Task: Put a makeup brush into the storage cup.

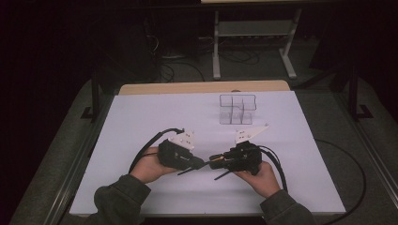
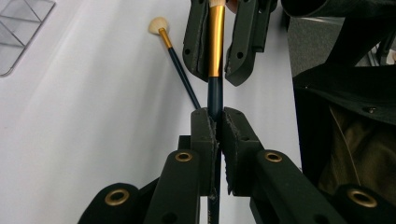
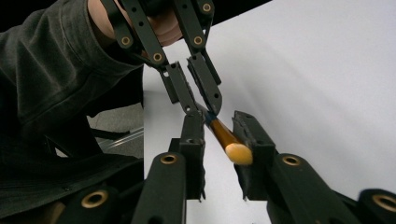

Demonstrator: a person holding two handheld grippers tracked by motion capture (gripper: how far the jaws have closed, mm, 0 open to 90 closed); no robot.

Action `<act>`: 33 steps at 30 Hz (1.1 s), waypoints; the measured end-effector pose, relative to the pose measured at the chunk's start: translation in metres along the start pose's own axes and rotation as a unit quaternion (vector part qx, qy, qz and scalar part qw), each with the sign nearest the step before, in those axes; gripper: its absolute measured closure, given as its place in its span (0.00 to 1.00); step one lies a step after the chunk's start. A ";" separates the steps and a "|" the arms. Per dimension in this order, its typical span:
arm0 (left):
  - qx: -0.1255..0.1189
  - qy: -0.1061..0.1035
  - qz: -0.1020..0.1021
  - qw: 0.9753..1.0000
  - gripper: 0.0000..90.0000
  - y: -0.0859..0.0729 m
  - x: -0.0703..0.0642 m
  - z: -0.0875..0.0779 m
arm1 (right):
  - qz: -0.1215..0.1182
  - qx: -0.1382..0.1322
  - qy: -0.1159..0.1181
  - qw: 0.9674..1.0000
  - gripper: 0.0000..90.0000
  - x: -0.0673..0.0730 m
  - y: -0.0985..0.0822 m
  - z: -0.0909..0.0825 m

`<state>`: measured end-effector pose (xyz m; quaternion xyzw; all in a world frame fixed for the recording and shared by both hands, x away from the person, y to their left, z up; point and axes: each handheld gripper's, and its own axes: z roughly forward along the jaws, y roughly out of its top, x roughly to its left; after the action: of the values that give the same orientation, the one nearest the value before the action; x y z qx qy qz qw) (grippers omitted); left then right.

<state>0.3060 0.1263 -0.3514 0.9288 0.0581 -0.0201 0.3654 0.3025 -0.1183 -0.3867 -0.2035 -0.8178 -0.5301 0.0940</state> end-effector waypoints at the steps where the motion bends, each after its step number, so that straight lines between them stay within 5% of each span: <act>1: 0.000 0.000 0.002 1.000 0.93 0.000 0.000 0.000 | -0.002 -0.001 0.000 1.000 0.83 0.000 0.000 0.000; 14: 0.004 -0.006 0.007 1.000 0.93 0.002 -0.002 0.004 | 0.007 -0.016 0.022 1.000 0.91 -0.002 0.001 -0.002; 19: 0.005 -0.010 0.005 1.000 0.92 0.002 -0.002 0.004 | 0.008 -0.009 0.023 1.000 0.91 -0.001 0.002 -0.002; 33: -0.018 0.020 -0.018 0.999 0.82 -0.008 -0.002 -0.013 | -0.016 0.036 -0.003 0.999 0.91 0.001 0.018 -0.013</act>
<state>0.3032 0.1406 -0.3468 0.9213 0.0824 -0.0068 0.3799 0.3086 -0.1230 -0.3659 -0.1883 -0.8400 -0.5009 0.0900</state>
